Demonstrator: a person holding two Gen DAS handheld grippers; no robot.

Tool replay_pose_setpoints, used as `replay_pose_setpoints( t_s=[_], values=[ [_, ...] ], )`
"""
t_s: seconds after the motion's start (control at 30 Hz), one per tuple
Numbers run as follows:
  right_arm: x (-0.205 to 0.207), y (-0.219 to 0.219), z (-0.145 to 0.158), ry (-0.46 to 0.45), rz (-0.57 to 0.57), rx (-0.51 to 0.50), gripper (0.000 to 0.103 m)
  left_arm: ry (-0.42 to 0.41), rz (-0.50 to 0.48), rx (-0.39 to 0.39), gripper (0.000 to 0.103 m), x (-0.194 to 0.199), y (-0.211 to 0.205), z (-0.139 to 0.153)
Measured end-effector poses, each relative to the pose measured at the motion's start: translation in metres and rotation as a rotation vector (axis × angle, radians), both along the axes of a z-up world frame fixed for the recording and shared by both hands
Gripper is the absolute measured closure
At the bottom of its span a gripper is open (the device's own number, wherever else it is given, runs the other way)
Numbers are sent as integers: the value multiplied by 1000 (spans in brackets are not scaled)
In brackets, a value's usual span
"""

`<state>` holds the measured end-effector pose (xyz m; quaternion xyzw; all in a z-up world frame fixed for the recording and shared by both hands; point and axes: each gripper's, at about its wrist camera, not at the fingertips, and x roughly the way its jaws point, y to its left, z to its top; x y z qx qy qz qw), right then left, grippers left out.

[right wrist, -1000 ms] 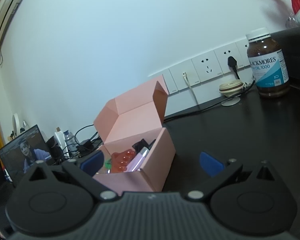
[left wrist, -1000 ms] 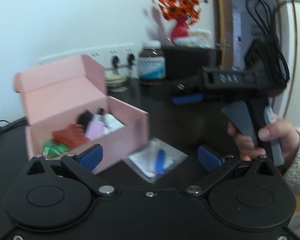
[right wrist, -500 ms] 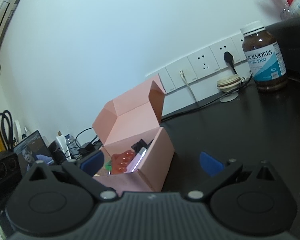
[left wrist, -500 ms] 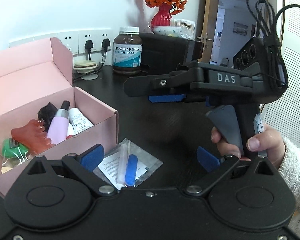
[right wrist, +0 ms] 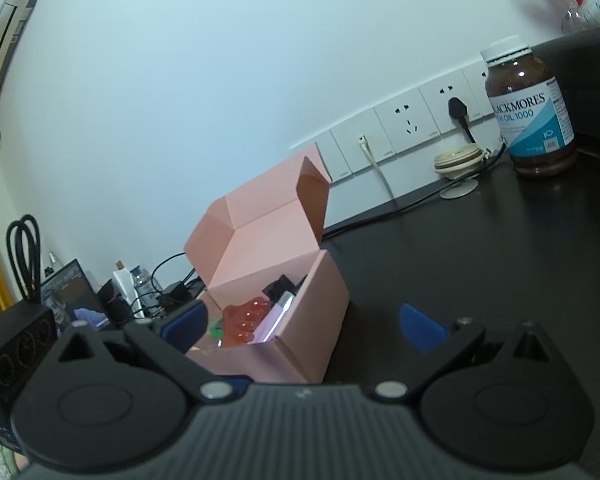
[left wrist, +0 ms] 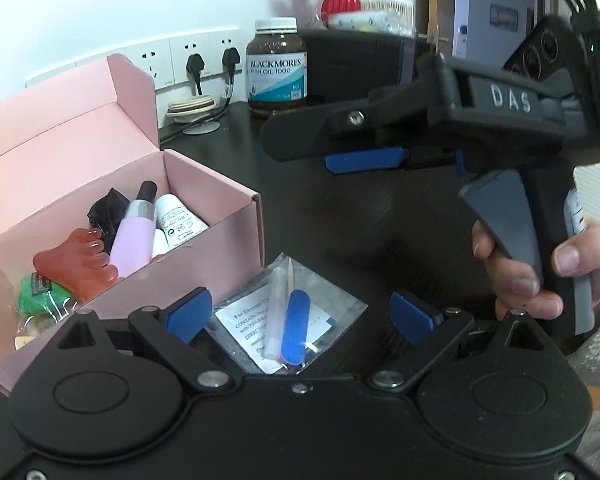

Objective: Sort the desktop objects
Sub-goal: 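Move the open left gripper toward the clear bag with white and blue sticks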

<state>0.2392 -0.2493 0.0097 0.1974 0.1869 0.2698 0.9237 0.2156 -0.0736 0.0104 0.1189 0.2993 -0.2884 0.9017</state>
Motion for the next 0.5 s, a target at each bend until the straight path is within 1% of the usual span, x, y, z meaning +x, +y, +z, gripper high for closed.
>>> replay_pose_setpoints(
  t_s=[0.13,0.2,0.27,0.33,0.4,0.5],
  values=[
    [1,0,0,4,2,3,1,21,-4,26,6,3,-4,-2],
    [1,-1,-1,7,2,5,1,44,-1,27,6,5,-4,-4],
    [2,-1,-1,12,4,7,1,45,5,25,7,5,-3,-4],
    [3,-1,-1,17,6,11,1,43,13,21,13,5,-2,-4],
    [3,-1,-2,21,5,13,1,43,20,13,21,4,1,-3],
    [4,-1,-2,22,4,13,1,41,28,6,28,2,7,-2]
  ],
)
